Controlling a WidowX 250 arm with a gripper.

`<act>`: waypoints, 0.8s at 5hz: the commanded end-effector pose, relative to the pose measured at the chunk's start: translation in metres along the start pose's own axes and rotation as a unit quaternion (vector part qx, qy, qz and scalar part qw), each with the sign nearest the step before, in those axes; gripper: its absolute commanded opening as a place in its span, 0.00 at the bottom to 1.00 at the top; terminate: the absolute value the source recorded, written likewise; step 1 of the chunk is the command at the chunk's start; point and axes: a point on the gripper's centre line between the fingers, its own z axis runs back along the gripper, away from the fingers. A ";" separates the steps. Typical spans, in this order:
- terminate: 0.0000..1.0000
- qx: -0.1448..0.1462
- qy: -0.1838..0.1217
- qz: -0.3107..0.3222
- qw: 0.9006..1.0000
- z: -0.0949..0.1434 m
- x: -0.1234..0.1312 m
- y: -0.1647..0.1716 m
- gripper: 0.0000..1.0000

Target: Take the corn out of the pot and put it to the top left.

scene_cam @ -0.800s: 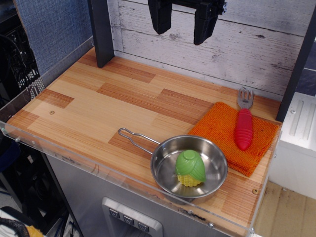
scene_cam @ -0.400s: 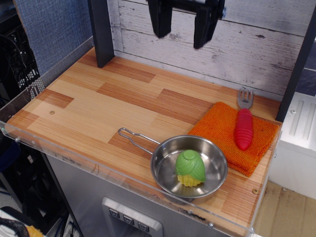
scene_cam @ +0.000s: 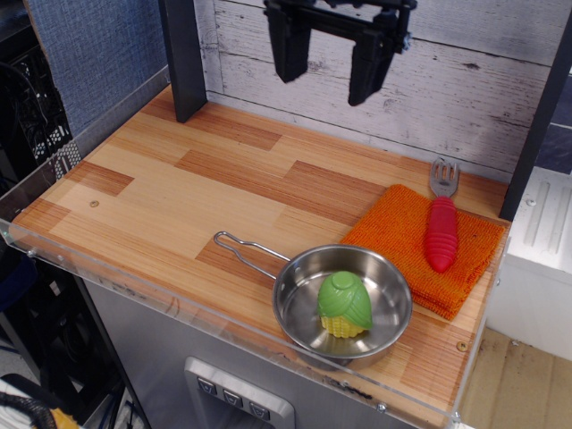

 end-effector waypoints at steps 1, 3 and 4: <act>0.00 0.012 -0.022 -0.040 0.999 -0.001 -0.059 -0.012 1.00; 0.00 0.022 -0.024 -0.018 0.999 -0.055 -0.071 -0.031 1.00; 0.00 0.014 -0.037 0.001 0.999 -0.075 -0.054 -0.042 1.00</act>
